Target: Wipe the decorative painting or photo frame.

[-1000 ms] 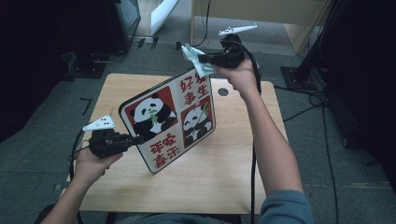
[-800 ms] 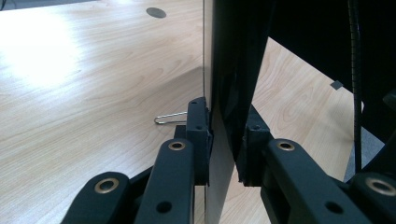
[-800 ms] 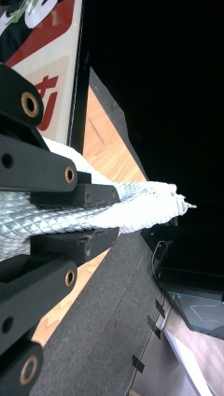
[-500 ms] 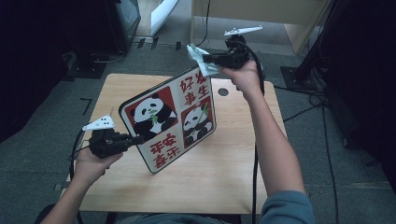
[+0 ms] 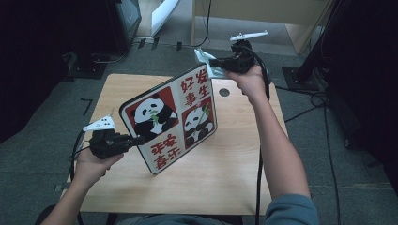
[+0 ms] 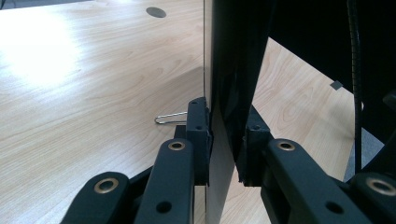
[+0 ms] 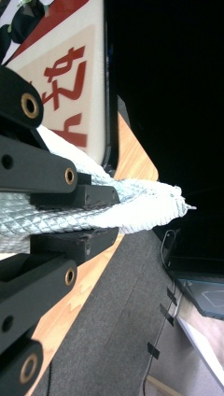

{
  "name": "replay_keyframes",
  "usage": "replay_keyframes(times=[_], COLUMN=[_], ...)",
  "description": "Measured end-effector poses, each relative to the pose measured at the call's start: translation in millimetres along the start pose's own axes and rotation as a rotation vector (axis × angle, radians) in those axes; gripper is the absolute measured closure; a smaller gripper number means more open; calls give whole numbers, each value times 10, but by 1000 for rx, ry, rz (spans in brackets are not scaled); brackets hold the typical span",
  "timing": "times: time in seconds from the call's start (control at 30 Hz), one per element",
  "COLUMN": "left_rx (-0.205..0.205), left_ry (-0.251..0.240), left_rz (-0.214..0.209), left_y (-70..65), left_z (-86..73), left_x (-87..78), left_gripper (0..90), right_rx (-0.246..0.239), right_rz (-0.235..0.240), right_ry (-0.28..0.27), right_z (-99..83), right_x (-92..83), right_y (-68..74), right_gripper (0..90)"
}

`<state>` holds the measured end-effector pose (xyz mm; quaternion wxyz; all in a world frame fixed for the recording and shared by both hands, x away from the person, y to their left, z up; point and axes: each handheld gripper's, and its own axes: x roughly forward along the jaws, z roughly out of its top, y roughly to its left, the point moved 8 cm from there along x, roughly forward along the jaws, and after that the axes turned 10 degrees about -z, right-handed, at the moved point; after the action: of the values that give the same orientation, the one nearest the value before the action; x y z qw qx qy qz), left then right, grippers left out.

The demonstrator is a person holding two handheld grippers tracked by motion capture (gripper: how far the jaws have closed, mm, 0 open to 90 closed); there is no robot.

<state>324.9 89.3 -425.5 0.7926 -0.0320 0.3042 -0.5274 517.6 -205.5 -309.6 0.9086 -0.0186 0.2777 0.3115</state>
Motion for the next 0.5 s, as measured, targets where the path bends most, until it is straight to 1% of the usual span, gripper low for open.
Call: replay_keyframes(times=[0.13,0.2,0.27,0.3,0.37,0.47,0.5], left_rx=[0,0,-1,-2,0,2,1], left_ry=[0,0,2,0,0,1,1], left_rz=[-1,0,0,1,0,1,1], left_y=[1,2,3,4,1,-2,-1], left_z=[1,0,-3,-3,0,-2,-3], left_x=[1,1,-1,0,2,3,3], left_gripper=[787,787,786,786,786,786,786], right_rx=[17,14,27,39,40,47,41], right_rz=[3,10,23,29,27,22,20], right_ry=[24,5,-4,-3,-2,18,7], right_z=[-60,-79,-98,-114,-147,-186,-192], right_x=[1,-4,-11,-15,-4,9,9], right_y=[-19,-23,-26,-27,-36,-37,-34], right_gripper=[810,812,813,813,813,813,813])
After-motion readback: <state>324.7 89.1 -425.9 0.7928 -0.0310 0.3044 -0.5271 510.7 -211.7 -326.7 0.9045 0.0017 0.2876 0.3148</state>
